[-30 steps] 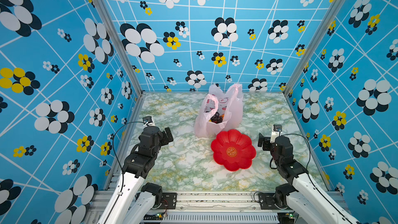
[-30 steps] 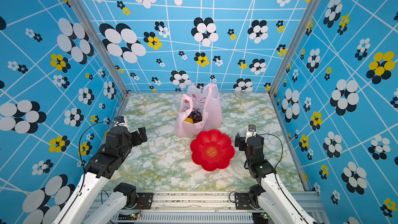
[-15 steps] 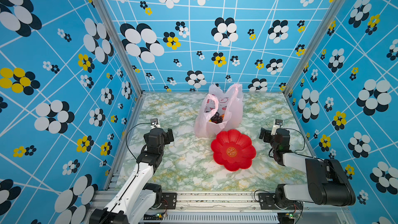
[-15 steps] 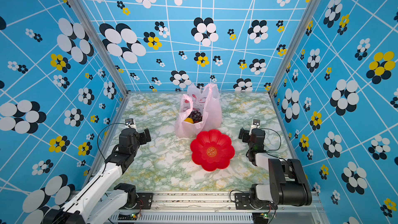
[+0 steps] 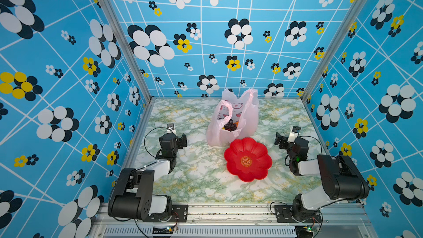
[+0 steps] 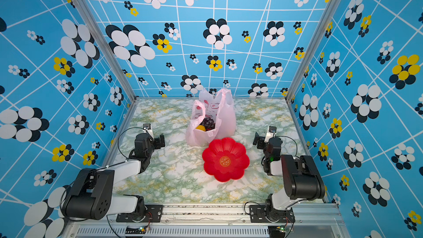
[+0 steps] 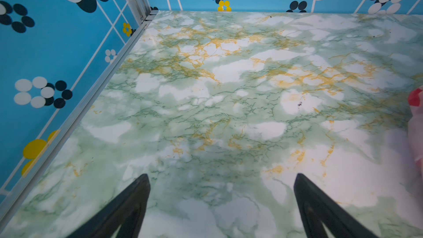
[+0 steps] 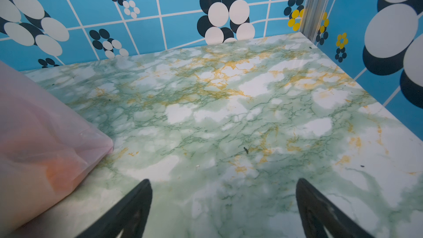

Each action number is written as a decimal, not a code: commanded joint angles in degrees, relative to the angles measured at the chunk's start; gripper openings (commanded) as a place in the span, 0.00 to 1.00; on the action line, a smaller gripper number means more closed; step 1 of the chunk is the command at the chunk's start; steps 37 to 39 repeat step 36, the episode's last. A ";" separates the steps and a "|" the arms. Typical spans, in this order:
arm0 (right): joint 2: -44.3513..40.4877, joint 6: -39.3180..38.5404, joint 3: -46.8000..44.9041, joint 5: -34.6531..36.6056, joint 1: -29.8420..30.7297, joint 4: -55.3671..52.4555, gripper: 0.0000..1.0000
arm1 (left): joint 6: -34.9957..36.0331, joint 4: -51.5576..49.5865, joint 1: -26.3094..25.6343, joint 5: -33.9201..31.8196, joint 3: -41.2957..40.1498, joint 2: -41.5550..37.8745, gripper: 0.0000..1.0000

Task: Place the fruits into the plastic bag
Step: Reset both arms

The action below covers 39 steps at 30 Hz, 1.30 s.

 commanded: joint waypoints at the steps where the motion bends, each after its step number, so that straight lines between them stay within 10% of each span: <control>1: 0.22 -0.28 0.89 -0.98 -0.40 0.93 0.99 | 1.74 10.29 2.48 6.36 0.01 4.60 0.99; 39: 0.09 -3.74 3.96 -2.21 1.49 -5.59 0.99 | 1.76 15.36 3.15 8.18 -0.97 8.26 0.99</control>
